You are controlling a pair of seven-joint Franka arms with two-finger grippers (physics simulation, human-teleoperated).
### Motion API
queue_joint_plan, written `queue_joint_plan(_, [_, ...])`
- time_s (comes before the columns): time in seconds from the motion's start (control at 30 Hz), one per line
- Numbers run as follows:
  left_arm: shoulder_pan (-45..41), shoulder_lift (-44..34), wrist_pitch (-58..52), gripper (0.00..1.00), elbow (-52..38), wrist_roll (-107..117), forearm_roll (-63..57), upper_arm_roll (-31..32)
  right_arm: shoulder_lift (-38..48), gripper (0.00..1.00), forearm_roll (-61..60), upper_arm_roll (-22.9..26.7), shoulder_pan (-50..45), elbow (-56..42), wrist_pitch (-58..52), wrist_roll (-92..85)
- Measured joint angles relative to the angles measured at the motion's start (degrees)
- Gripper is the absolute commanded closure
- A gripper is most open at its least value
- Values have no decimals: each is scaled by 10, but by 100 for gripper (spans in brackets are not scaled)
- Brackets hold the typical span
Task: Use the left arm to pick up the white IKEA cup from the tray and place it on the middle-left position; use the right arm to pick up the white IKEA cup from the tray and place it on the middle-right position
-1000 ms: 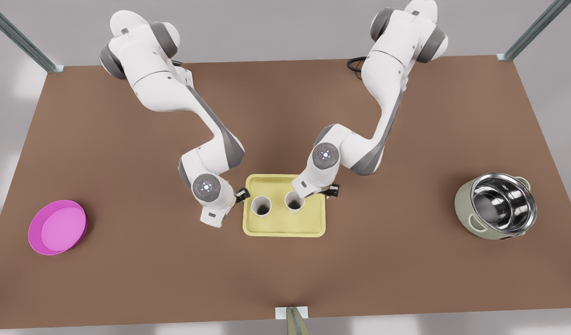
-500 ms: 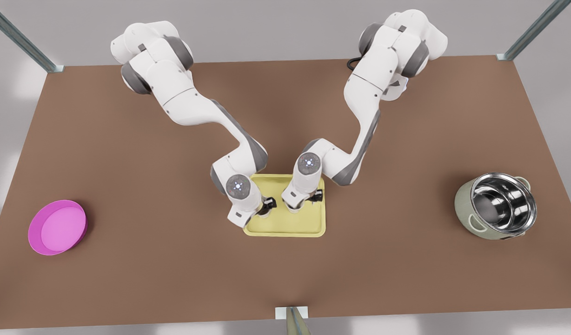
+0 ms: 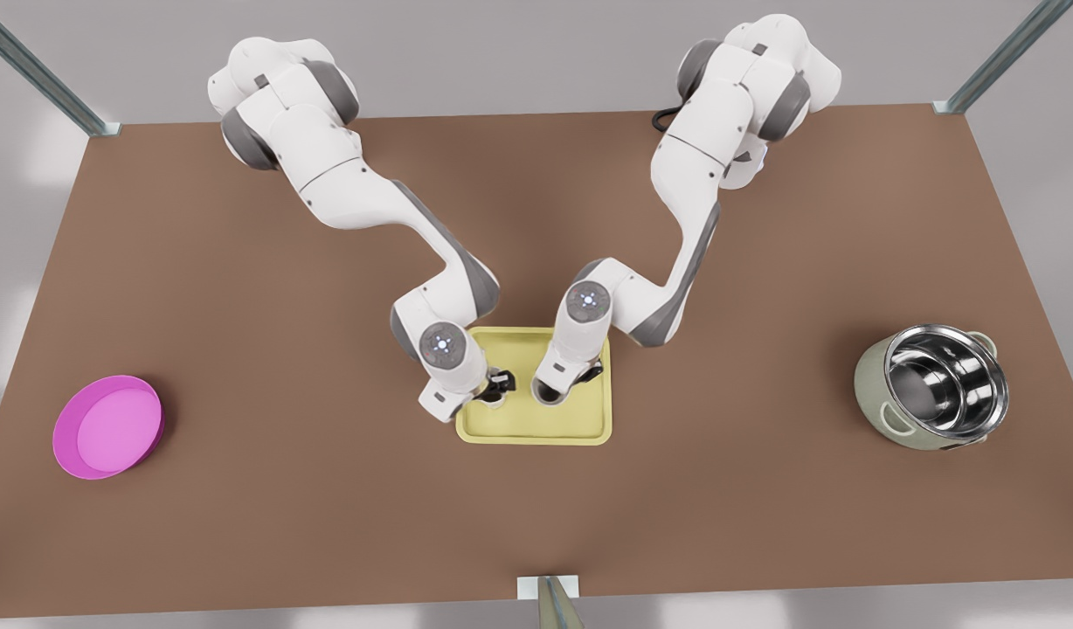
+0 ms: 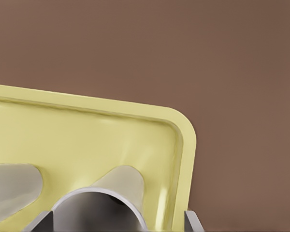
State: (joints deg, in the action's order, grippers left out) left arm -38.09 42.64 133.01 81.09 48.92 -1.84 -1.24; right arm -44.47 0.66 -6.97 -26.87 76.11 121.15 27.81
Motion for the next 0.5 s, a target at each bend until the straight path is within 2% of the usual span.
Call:
queue_joint_plan(0.13, [73, -41, -53, 99, 0, -4, 5, 1, 20, 0, 0, 2, 9, 37, -15, 7])
queue_joint_plan(0.33, [219, -39, -108, 99, 2, -93, 4, -2, -1, 1, -1, -1, 5, 43, -12, 15])
queue_joint_plan(0.4, [242, -27, -103, 99, 4, -127, -1, -2, -5, 76, -1, -1, 2, 43, -5, 17])
queue_joint_plan(0.47, [248, -10, -89, 99, 3, -157, -4, -2, -7, 83, -2, -1, 2, 43, 1, 18])
queue_joint_plan(0.5, [249, -4, -82, 99, 2, -171, -5, -2, -7, 83, -3, -1, 1, 43, 3, 18])
